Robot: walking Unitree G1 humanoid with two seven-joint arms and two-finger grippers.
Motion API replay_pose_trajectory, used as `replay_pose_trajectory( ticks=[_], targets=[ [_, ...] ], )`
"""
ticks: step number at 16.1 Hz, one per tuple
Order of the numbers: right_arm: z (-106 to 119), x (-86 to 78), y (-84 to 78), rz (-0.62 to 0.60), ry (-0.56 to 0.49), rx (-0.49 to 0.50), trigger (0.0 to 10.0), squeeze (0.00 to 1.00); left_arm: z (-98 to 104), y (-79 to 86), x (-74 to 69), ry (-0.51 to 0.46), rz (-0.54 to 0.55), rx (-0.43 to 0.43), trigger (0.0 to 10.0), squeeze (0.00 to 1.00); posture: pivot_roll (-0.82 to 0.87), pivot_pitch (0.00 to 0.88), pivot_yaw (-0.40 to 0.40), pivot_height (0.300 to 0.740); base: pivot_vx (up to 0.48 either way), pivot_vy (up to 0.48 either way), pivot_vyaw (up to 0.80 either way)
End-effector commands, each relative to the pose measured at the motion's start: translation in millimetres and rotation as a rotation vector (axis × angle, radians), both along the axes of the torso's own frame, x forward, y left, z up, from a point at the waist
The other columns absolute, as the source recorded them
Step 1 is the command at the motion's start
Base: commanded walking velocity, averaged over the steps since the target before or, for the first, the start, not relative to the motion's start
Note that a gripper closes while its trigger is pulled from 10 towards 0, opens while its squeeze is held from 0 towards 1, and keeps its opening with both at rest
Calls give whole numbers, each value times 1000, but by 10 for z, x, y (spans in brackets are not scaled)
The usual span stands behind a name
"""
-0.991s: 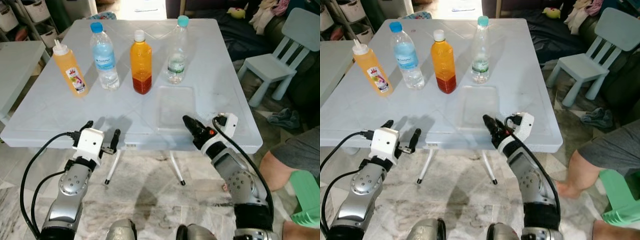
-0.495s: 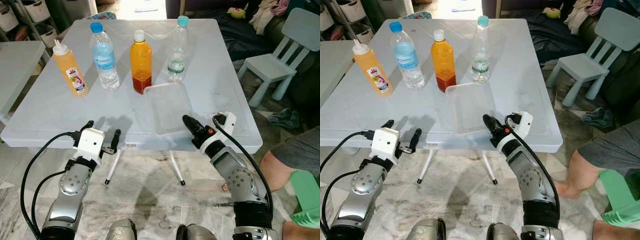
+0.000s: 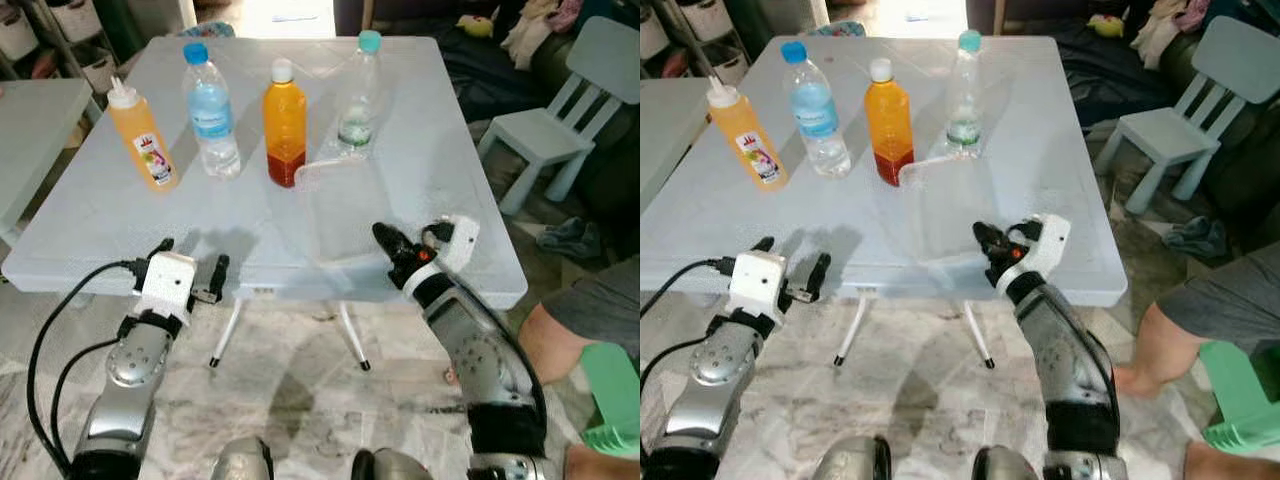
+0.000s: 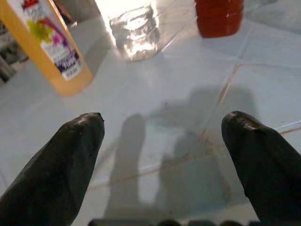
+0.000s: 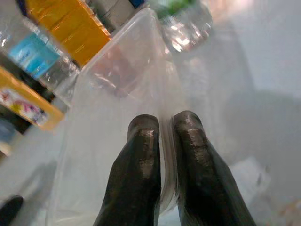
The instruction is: Restocking fridge
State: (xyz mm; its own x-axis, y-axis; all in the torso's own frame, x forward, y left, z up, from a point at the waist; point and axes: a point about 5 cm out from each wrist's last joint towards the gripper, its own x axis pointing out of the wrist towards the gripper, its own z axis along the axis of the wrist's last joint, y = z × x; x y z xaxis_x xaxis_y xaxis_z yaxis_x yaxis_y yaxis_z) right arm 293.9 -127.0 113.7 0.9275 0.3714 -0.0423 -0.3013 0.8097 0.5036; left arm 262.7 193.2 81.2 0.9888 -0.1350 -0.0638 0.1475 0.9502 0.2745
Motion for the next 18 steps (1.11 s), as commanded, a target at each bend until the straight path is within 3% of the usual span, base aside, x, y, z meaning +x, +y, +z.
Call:
replay_pose_trajectory(
  ticks=[1,2,3,6,8,10,12,14,15,18],
  targets=[
    [-105,-71,-30,-18,19,-118,4667,0,-90,24,-35,50,31,-37,10000,0,76,62,4,740,0,0,0],
    [-110,-98,-33,-21,9,-144,6627,0,-120,9,-50,67,32,-56,10000,0,73,51,3,740,0,0,0],
    [-118,-136,-44,-23,0,-169,10000,0,-162,-5,-83,79,26,-58,10000,0,66,30,-2,740,0,0,0],
    [-153,-236,-140,-65,-14,-227,10000,0,-267,-40,-142,112,27,-65,10000,0,55,0,-18,740,-91,0,0],
    [-189,-251,-179,-85,-2,-251,10000,0,-270,-89,-107,107,26,-78,10000,0,48,0,-23,740,-306,0,0],
    [-181,-213,-166,-91,2,-286,10000,0,-238,-115,-41,90,31,-87,10000,0,44,0,-25,740,-317,0,0],
    [-119,-155,-174,-119,-70,-342,10000,0,-217,-120,0,78,35,-89,10000,0,37,0,-22,740,-326,0,0],
    [-97,-176,-125,-62,-87,-273,10000,0,-220,-113,5,77,37,-88,10000,0,34,0,-21,740,-336,0,0],
    [-90,-176,-130,-76,-106,-333,10000,0,-224,-111,5,78,38,-88,10000,0,31,0,-20,740,-337,0,0],
    [-106,-180,-129,-65,-66,-228,10000,0,-231,-140,22,76,32,-87,10000,0,31,0,-18,740,-339,0,0]
  ],
)
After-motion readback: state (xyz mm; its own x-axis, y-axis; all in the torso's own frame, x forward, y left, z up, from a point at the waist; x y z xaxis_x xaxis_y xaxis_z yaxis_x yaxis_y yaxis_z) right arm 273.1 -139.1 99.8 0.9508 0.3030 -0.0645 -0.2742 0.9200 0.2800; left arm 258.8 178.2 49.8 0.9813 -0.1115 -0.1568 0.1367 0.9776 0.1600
